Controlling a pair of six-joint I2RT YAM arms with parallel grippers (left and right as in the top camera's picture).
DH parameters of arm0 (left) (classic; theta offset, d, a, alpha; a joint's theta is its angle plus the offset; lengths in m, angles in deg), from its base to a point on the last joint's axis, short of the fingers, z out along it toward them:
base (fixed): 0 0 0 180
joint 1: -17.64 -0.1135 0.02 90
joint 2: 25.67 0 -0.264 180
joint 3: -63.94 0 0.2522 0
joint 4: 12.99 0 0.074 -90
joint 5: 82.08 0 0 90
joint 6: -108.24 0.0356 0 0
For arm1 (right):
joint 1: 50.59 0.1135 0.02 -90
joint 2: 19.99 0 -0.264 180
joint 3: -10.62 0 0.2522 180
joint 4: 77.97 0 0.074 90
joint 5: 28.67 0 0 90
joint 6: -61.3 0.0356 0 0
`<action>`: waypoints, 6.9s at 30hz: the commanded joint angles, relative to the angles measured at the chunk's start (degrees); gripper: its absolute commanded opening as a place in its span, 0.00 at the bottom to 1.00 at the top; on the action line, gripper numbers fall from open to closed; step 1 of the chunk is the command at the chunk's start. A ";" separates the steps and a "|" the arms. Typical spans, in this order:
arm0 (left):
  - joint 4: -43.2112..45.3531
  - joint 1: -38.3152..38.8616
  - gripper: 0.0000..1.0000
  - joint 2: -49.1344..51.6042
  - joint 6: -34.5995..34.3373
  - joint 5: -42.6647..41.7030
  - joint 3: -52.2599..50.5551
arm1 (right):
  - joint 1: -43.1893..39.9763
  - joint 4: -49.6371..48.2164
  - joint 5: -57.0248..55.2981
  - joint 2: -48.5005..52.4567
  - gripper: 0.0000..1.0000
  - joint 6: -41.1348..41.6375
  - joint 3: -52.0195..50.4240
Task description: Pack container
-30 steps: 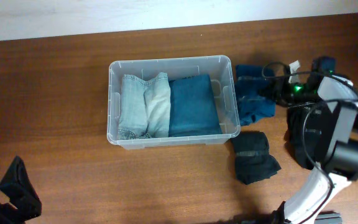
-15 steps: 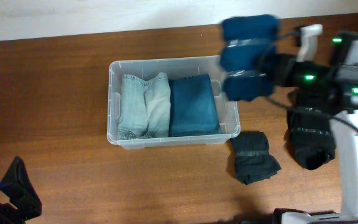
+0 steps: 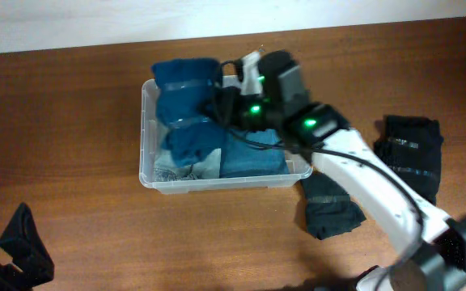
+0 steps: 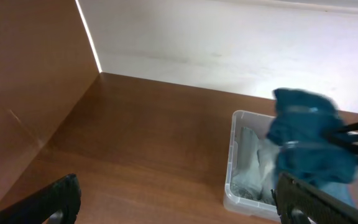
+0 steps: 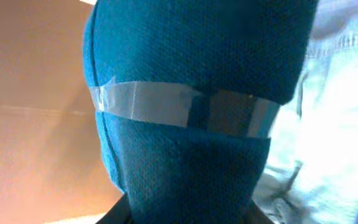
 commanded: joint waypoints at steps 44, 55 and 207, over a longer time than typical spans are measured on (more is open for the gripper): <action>0.00 -0.11 1.00 0.13 -0.55 0.37 0.09 | 10.25 2.08 -17.33 23.37 0.05 -24.13 2.25; 0.00 -0.11 1.00 0.13 -0.55 0.37 0.09 | 10.12 8.24 -16.65 12.28 0.54 -27.54 4.02; 0.00 -0.11 0.99 0.13 -0.55 0.37 0.09 | -3.23 15.10 -31.28 17.59 0.04 -27.08 -8.02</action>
